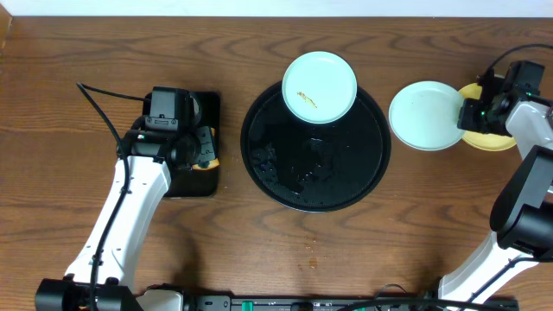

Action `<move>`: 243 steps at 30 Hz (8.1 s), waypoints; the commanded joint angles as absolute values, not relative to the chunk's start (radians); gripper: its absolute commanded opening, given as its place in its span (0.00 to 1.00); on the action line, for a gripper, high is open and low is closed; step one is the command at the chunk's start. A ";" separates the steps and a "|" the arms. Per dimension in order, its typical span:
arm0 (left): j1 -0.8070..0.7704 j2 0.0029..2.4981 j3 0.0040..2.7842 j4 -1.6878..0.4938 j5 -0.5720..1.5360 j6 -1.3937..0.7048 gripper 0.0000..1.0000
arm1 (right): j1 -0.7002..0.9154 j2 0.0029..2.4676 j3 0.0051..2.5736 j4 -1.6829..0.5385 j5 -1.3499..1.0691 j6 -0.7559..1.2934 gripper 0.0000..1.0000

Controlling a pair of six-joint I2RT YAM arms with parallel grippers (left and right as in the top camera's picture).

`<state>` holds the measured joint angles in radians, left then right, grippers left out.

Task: Clean dirty plates on tray and stack at the side
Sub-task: 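Carry green plate right and lower it onto yellow plate, then open right gripper and lift away from stacked plates, then move right gripper to basin and grasp remaining green plate rim, then dip sponge into black tray with left gripper while right holds plate, then lift sponge from tray and carry it to the green plate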

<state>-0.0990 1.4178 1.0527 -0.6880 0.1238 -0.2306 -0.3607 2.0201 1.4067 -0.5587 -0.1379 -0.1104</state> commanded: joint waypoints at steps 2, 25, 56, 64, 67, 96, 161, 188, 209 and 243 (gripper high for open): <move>-0.093 1.419 1.049 -0.689 0.111 -0.214 0.09 | -0.390 1.943 1.451 -0.544 -0.065 -0.097 0.01; -0.093 1.420 1.049 -0.688 0.111 -0.214 0.09 | -0.568 1.937 1.451 -0.453 -0.310 -0.076 0.46; -0.093 1.420 1.034 -0.687 0.111 -0.214 0.09 | 0.131 2.306 2.019 -0.650 -0.237 -0.226 0.57; -0.093 1.420 1.034 -0.672 0.111 -0.214 0.09 | 0.161 2.412 2.018 -0.601 -0.236 -0.226 0.41; -0.093 1.420 1.034 -0.672 0.111 -0.214 0.09 | 0.171 2.422 2.017 -0.609 -0.236 -0.226 0.23; -0.093 1.420 1.034 -0.672 0.110 -0.214 0.09 | 0.293 2.315 1.914 -1.222 -0.135 0.294 0.06; -0.040 1.856 1.034 -0.419 0.000 -0.098 0.14 | 0.302 2.315 1.823 -1.122 -0.101 0.072 0.29; -0.040 1.856 1.034 -0.512 0.000 -0.098 0.14 | 0.302 2.315 1.700 -0.957 -0.102 0.073 0.01; -0.040 1.781 1.058 -0.496 -0.011 -0.098 0.08 | 0.273 2.222 1.709 -1.104 -0.302 0.311 0.11; -0.041 1.565 1.058 -0.443 -0.010 -0.041 0.08 | 0.325 2.180 1.602 -0.939 -0.088 0.415 0.01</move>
